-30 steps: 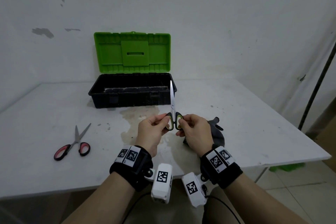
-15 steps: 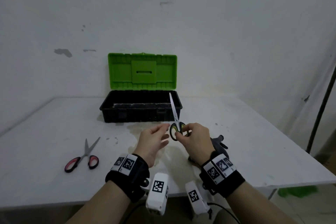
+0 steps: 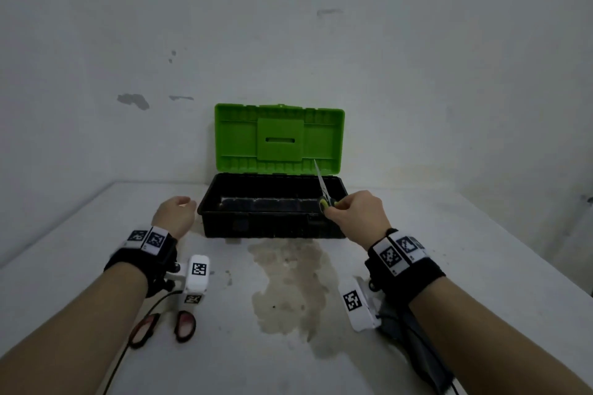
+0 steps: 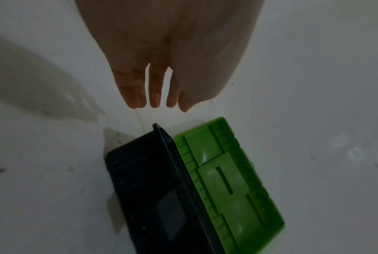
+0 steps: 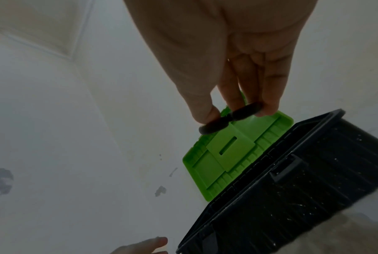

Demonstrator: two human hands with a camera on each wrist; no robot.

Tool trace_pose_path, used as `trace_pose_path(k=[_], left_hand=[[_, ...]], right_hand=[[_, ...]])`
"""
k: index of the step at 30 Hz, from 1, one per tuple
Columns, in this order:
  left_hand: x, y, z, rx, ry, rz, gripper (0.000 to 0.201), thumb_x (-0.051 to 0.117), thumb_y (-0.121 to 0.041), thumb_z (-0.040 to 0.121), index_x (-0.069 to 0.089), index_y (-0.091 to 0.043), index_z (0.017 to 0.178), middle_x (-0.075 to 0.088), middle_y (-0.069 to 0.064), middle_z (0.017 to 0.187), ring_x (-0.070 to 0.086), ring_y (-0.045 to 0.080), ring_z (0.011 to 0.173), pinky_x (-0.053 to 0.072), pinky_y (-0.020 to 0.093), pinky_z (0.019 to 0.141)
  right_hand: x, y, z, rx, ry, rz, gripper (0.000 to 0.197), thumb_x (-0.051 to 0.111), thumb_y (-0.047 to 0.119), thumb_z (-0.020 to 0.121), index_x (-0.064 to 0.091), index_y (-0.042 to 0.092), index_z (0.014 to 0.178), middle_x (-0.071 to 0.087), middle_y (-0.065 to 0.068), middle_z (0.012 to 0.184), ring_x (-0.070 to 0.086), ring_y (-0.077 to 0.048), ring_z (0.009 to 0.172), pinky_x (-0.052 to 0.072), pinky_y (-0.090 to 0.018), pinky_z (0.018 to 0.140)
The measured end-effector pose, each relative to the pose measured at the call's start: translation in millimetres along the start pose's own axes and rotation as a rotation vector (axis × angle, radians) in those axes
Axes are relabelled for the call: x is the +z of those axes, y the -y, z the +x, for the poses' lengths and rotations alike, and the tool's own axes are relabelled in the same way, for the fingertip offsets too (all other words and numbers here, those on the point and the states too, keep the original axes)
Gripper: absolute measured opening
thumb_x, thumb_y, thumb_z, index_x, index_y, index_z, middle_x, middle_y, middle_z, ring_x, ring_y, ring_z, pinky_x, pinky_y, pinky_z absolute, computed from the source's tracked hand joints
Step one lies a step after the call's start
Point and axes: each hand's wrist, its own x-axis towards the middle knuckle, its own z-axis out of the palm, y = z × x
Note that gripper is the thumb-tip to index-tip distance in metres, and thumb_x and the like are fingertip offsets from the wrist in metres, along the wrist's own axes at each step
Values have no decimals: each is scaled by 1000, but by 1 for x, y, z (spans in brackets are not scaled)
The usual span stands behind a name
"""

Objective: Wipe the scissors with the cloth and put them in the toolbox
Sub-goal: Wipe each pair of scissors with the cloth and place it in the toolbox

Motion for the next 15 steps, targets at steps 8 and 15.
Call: trace_pose_path(k=[8, 15], left_hand=[[16, 6, 46, -63, 142, -192, 21, 55, -6, 101, 64, 3, 118, 63, 19, 108, 61, 21, 75, 57, 17, 58], [10, 19, 60, -120, 214, -378, 26, 65, 1, 93, 65, 6, 119, 67, 17, 101, 64, 17, 79, 56, 13, 56]], right_hand=[[54, 43, 79, 59, 152, -275, 49, 68, 55, 80, 64, 7, 69, 54, -3, 56, 52, -17, 52, 38, -23, 45], [100, 68, 116, 84, 385, -403, 39, 71, 48, 80, 63, 11, 71, 66, -4, 73, 61, -19, 62, 47, -25, 54]])
